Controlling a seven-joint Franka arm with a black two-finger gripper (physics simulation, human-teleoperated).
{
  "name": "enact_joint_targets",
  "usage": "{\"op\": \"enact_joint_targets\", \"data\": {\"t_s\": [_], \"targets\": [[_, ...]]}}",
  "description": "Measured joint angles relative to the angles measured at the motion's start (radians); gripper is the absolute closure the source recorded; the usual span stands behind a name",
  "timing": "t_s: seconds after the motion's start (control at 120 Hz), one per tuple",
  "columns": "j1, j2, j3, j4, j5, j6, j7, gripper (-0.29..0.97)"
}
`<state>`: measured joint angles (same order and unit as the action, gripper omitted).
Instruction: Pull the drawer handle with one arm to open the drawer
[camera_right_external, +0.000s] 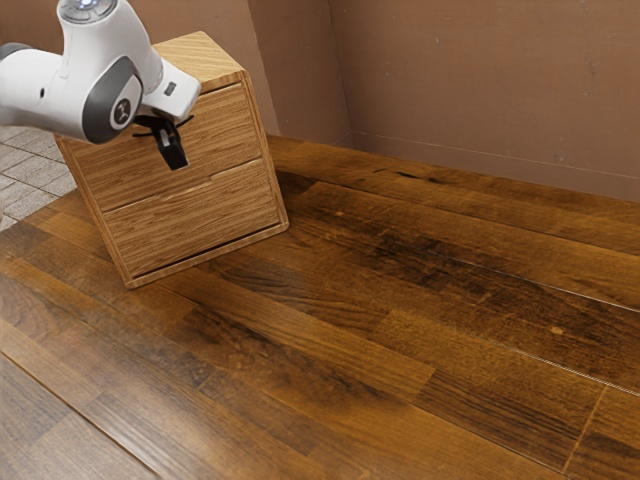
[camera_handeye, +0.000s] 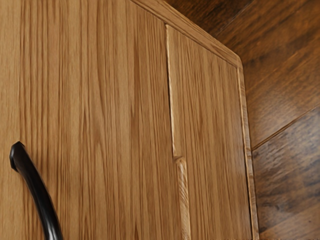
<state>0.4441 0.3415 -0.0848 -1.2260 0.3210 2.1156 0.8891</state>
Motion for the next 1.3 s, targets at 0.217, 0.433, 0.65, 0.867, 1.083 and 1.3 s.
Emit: {"op": "enact_joint_targets", "data": {"t_s": [0.217,0.433,0.65,0.867,1.083,1.3], "targets": [[0.006,0.002,0.003,-0.002,0.005,-0.002,0.008,0.00],[0.007,0.004,0.006,-0.010,0.006,-0.003,0.012,0.00],[0.007,0.004,0.007,-0.014,0.006,-0.002,0.015,0.00],[0.006,0.000,0.006,-0.024,0.004,-0.002,0.016,-0.01],[0.005,-0.006,0.005,-0.045,0.000,-0.002,0.016,0.00],[-0.001,-0.027,0.002,-0.070,-0.005,-0.002,0.016,0.02]]}}
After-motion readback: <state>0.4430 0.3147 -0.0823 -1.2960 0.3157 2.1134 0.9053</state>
